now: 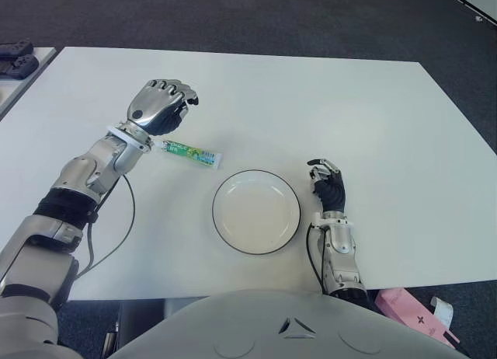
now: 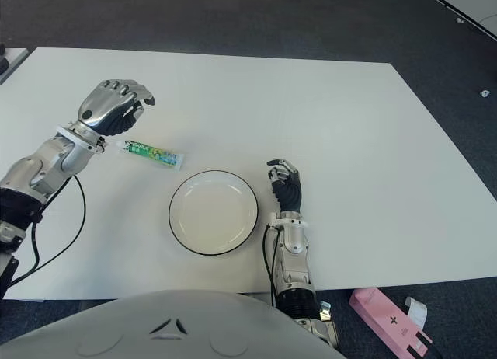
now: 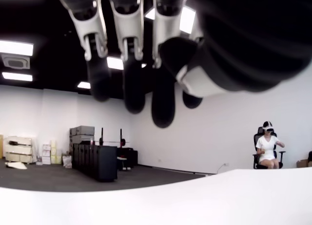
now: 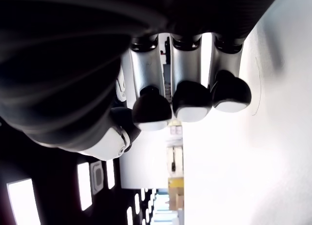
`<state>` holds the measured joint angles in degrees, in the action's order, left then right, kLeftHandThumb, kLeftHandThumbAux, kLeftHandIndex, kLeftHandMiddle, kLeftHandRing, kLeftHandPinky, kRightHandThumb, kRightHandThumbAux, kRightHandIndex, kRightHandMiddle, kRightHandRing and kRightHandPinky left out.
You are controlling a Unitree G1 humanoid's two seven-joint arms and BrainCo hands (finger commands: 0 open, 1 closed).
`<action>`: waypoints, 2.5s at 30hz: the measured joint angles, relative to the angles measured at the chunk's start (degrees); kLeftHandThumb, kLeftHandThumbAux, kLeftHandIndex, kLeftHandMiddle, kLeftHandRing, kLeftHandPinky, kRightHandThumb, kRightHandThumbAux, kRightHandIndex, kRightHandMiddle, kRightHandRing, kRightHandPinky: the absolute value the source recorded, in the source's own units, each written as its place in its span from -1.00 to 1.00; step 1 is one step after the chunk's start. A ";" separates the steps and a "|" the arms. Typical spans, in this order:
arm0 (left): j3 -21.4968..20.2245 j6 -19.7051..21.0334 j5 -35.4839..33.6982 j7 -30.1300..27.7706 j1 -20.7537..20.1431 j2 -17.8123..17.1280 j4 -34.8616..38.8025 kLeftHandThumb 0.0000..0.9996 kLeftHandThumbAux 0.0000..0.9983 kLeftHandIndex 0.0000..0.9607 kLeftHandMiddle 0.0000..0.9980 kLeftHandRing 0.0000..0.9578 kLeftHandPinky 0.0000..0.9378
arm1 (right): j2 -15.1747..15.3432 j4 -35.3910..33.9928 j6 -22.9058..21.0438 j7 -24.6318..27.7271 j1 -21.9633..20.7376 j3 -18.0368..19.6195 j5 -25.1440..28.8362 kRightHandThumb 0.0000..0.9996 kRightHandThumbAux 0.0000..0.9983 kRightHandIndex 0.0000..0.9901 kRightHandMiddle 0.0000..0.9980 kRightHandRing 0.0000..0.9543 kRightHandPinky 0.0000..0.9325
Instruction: Put the toothpaste on the table into the plate.
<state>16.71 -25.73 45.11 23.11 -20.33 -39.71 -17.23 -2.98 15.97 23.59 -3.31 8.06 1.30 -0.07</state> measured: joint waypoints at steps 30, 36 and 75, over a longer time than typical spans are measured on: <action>0.61 -8.87 -5.63 -24.72 -0.25 -4.10 -5.16 0.61 0.33 -0.11 0.13 0.35 0.24 | 0.01 -0.35 -0.74 -0.45 0.10 0.07 -0.07 0.40 0.45 -0.12 0.78 0.83 0.83; 1.68 -5.41 -2.47 -26.96 -2.73 -4.77 -9.06 0.35 -0.26 -0.22 -0.10 -0.08 -0.10 | 0.07 0.31 -0.34 -0.30 -0.05 -0.02 -0.10 0.40 0.45 -0.12 0.76 0.81 0.81; 9.13 -2.45 4.66 -22.81 -9.04 -6.73 -26.42 0.06 -0.53 -1.00 -0.92 -0.93 -0.81 | 0.03 -1.60 -0.76 -0.39 0.89 -0.12 -0.09 0.41 0.45 -0.12 0.81 0.85 0.88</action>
<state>25.84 -28.18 49.77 0.30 -29.37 -46.43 -43.64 -2.95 14.37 22.83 -3.70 8.95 1.18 -0.17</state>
